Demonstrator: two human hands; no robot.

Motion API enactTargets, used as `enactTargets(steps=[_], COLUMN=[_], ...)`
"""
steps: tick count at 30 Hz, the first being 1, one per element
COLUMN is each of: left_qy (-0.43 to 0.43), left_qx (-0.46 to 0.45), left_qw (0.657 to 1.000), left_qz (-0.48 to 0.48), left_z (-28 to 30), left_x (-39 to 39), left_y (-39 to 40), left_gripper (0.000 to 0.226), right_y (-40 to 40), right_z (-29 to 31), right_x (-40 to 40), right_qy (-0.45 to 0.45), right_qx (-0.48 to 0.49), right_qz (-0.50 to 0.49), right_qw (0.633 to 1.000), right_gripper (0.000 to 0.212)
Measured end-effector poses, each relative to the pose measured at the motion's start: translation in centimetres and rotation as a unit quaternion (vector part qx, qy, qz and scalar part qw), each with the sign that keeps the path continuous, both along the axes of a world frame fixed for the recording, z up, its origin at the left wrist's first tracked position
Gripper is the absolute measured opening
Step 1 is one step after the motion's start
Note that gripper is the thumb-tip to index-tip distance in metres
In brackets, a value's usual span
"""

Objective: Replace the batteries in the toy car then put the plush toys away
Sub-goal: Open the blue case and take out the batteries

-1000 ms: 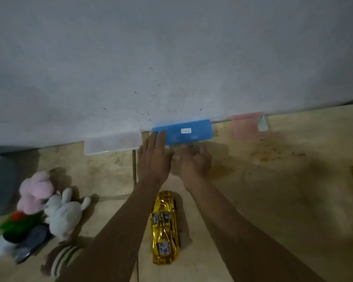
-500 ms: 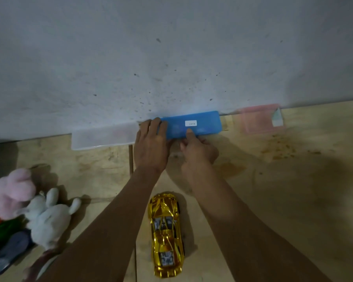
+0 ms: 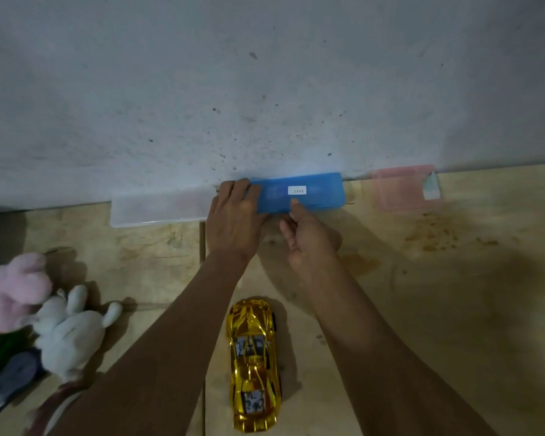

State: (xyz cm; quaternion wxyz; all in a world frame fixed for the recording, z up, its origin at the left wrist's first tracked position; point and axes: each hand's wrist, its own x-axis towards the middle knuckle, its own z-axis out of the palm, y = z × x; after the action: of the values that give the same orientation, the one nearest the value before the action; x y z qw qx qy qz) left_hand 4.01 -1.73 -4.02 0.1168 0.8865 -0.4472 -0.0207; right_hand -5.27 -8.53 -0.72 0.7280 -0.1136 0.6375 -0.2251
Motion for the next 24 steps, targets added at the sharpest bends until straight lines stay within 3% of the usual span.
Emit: enactTargets(steps=[8, 13, 17, 20, 24], left_qy=[-0.002, -0.001, 0.009, 0.028, -0.009], left_qx=[0.01, 0.009, -0.026, -0.082, -0.081], left_qw=[1.0, 1.0, 0.999, 0.994, 0.994], left_qz=[0.005, 0.011, 0.025, 0.07, 0.074], left_z=[0.7, 0.7, 0.0, -0.1, -0.3], left_x=[0.0, -0.4, -0.4, -1.1, -2.6], left_y=[-0.5, -0.4, -0.2, 0.1, 1.2], left_gripper=[0.048, 0.055, 0.075, 0.081, 0.062], right_y=[0.0, -0.2, -0.6, -2.3, -4.9], right_z=[-0.4, 0.1, 0.2, -0.3, -1.2], right_x=[-0.3, -0.2, -0.3, -1.1, -2.7], right_qy=[-0.071, 0.007, 0.041, 0.103, 0.119], right_qx=[-0.015, -0.062, -0.199, -0.384, -0.55], right_qz=[-0.011, 0.005, 0.044, 0.169, 0.309], right_qw=[0.997, 0.998, 0.978, 0.902, 0.767], right_gripper=[0.036, 0.042, 0.044, 0.03, 0.023])
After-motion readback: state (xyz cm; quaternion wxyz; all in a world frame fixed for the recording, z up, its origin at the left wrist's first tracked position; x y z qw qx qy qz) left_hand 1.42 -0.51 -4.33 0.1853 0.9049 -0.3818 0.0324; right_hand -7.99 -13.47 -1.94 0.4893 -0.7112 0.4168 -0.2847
